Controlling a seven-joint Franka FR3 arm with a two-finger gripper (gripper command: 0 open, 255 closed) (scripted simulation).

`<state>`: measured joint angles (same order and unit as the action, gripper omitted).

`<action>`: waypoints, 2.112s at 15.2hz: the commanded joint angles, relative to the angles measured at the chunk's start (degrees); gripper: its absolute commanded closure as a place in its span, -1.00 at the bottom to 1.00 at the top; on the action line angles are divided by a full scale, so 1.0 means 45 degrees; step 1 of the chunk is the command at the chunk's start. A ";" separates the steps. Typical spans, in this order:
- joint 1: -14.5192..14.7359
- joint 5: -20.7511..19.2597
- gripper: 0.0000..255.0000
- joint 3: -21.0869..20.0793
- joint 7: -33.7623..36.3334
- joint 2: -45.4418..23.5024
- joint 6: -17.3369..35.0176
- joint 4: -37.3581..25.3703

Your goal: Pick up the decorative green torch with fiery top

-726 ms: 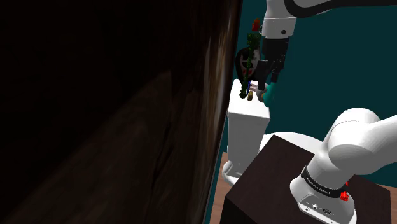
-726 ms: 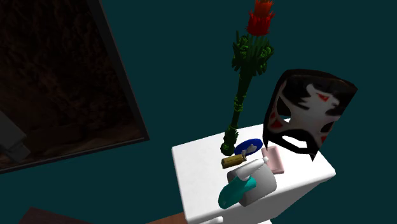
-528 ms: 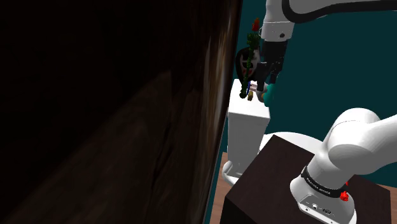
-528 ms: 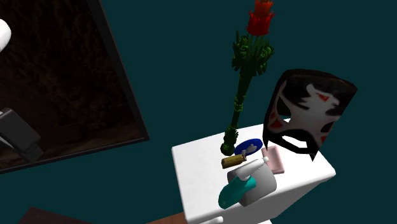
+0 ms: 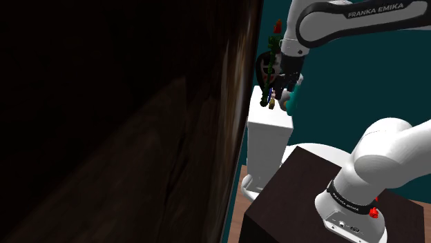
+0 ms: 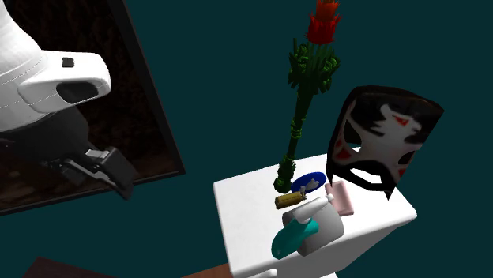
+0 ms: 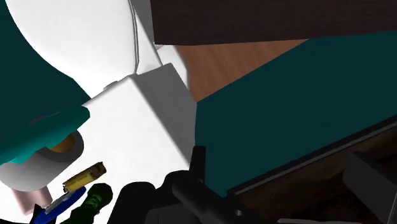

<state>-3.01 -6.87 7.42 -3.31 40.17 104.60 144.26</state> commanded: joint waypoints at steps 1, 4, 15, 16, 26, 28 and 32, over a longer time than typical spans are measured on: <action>-0.0210 -0.0398 -1.00 0.0453 -0.0463 -0.0493 0.1073 0.0202; -0.0436 -0.0826 -1.00 0.1042 -0.1025 -0.1331 0.2501 0.0263; -0.0677 -0.0975 -1.00 0.3284 -0.3423 -0.5472 0.7427 -0.0964; -0.0647 -0.0806 -1.00 0.3486 -0.3720 -0.5906 0.7818 -0.1181; -0.0825 0.3457 -1.00 0.4570 -0.8173 -1.0563 1.0610 -0.4315; -0.1122 0.4111 -1.00 0.4392 -0.8774 -1.1123 1.0770 -0.4824; -0.1292 0.4668 -1.00 0.4164 -0.9189 -1.1582 1.1350 -0.4644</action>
<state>-8.70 13.57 26.40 -44.24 -11.55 154.94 123.02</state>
